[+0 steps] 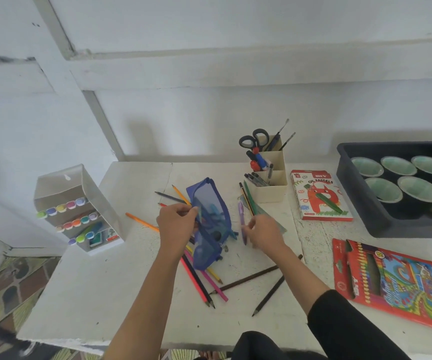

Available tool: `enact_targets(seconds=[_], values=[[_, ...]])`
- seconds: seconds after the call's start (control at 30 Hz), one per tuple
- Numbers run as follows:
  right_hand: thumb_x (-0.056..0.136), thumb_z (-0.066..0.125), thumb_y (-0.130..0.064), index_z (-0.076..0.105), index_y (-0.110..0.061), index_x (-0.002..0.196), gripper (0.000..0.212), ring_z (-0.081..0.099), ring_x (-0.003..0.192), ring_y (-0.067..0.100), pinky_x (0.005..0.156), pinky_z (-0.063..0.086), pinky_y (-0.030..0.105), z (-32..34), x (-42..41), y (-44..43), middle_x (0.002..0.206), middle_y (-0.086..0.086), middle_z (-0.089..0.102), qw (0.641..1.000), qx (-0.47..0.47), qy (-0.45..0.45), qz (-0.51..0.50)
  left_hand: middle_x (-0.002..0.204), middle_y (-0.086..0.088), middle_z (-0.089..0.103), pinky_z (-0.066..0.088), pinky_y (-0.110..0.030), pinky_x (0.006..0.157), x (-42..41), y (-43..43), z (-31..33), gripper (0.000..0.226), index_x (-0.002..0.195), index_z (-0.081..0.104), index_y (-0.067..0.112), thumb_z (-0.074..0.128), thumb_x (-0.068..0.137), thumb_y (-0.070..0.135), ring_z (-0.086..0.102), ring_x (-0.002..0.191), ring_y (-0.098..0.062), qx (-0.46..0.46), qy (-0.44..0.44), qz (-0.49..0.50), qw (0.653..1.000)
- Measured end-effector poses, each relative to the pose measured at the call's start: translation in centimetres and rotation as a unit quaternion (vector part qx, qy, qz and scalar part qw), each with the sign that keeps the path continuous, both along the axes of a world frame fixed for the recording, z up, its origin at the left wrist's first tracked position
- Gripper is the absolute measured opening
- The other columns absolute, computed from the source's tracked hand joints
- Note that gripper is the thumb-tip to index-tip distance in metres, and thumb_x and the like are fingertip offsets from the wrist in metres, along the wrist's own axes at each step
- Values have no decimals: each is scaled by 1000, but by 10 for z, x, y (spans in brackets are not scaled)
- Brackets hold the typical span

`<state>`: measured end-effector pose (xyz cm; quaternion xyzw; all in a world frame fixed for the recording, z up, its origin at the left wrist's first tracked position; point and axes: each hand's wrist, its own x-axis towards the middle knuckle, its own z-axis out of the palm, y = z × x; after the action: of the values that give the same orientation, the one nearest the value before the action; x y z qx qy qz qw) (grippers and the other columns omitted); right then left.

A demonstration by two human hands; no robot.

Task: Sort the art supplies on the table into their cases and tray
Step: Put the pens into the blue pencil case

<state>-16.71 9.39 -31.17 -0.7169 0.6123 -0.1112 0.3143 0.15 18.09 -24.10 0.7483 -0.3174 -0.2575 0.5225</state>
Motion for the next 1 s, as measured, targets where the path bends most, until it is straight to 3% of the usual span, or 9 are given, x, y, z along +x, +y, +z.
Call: enact_targets(seconds=[0.1,0.2,0.27,0.33,0.47,0.53,0.7,0.87,1.0], values=[[91,57,-36,52,-12,84,25,59,75,20,63,46,30,-7,9,5,80,4,57,995,-21,85,36,64,-7,68,59,-42,71,6,1,1,21,67,69,17,67,85,9,65,58,-21,-2,-3,13,1000],[90,59,-29,51,-11,78,24,53,67,18,55,39,25,-4,10,1,75,4,52,997,-14,76,23,67,-10,69,59,-38,67,8,2,1,25,65,67,19,65,87,7,65,59,-23,-2,-2,11,1000],[87,65,-25,59,-6,73,24,51,55,14,48,40,23,2,6,-4,67,6,55,1000,6,25,-9,67,-11,69,58,-33,62,8,4,1,30,62,65,20,63,88,4,63,55,-21,-5,6,7,1000],[85,66,-20,68,0,74,23,54,51,12,54,48,24,14,2,-8,67,9,65,997,10,-59,-38,67,-12,69,57,-32,60,8,4,-1,30,63,66,19,62,89,4,63,55,-21,-5,14,3,1000],[85,64,-14,67,-7,80,10,52,47,7,46,45,17,57,0,-4,62,2,64,973,56,-222,-17,70,-14,70,58,-38,65,7,0,-12,28,65,68,17,61,90,6,66,63,-27,3,45,-8,999],[85,63,-13,68,-5,79,11,48,43,5,44,42,16,74,0,-1,57,1,61,972,93,-212,44,71,-14,70,59,-39,67,5,-4,-17,25,68,69,16,62,90,8,67,66,-30,8,50,-11,999],[89,63,-21,67,-7,70,23,45,41,8,43,37,18,77,8,9,51,1,57,966,138,-173,133,73,-14,69,54,-26,58,-3,-9,-20,17,77,70,8,60,91,7,64,65,-22,3,73,-19,997],[94,56,-26,67,-8,78,26,47,38,6,43,39,15,57,3,-2,56,3,61,978,27,-206,-12,70,-9,67,52,-18,53,-5,-10,-23,20,76,70,9,58,92,6,62,59,-14,-1,81,-20,996],[91,56,-17,65,-6,86,15,60,61,17,56,47,22,26,-29,-21,78,10,66,993,-58,-67,-72,66,-7,66,51,-19,53,0,-9,-28,23,73,69,7,58,93,6,61,55,-11,-2,105,-9,994]])
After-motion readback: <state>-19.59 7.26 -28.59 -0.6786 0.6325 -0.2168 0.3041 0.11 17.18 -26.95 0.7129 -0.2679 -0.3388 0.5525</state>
